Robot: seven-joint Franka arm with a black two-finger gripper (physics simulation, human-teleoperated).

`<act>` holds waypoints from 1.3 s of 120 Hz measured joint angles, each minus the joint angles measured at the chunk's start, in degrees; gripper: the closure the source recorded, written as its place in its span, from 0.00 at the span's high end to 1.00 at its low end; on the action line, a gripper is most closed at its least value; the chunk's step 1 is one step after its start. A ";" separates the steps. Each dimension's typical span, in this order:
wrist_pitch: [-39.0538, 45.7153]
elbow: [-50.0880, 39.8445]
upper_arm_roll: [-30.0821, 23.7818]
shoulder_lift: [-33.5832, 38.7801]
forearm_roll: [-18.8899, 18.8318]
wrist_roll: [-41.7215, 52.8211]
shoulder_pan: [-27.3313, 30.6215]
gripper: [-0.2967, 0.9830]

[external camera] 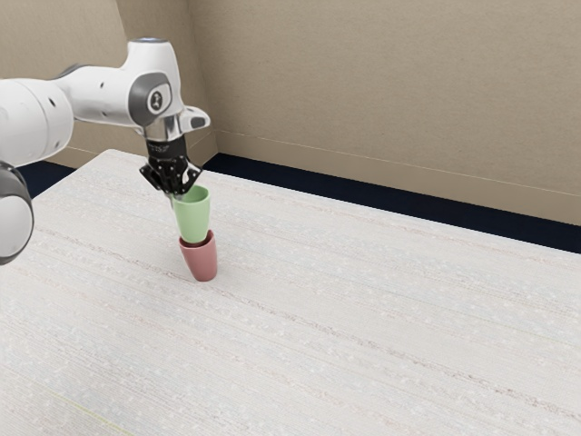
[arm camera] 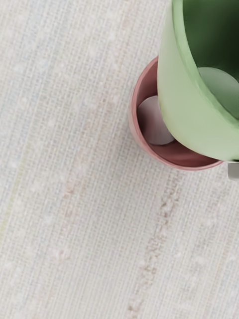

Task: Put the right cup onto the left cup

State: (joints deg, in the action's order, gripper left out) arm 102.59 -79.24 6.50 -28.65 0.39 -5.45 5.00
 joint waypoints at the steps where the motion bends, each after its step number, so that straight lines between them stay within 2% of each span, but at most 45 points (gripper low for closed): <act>1: 0.01 0.00 0.00 -0.06 0.00 0.01 0.00 0.15; 49: 0.60 0.70 0.00 -2.61 0.02 0.34 0.00 0.16; 68: 0.99 0.71 -0.08 -2.82 0.40 0.47 -0.07 0.43; 81: 1.25 0.72 -0.09 -2.08 0.41 0.57 -0.24 0.57; 110: -2.04 -3.34 -1.10 10.17 -0.06 0.74 -3.79 0.70; 139: -6.86 -10.06 -1.15 20.67 -1.09 2.32 -7.17 0.75; 156: -7.97 -11.01 -1.18 23.47 -1.75 3.91 -8.08 0.76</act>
State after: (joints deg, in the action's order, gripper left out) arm 94.62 -90.25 5.32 -5.17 -1.36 -1.54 -3.08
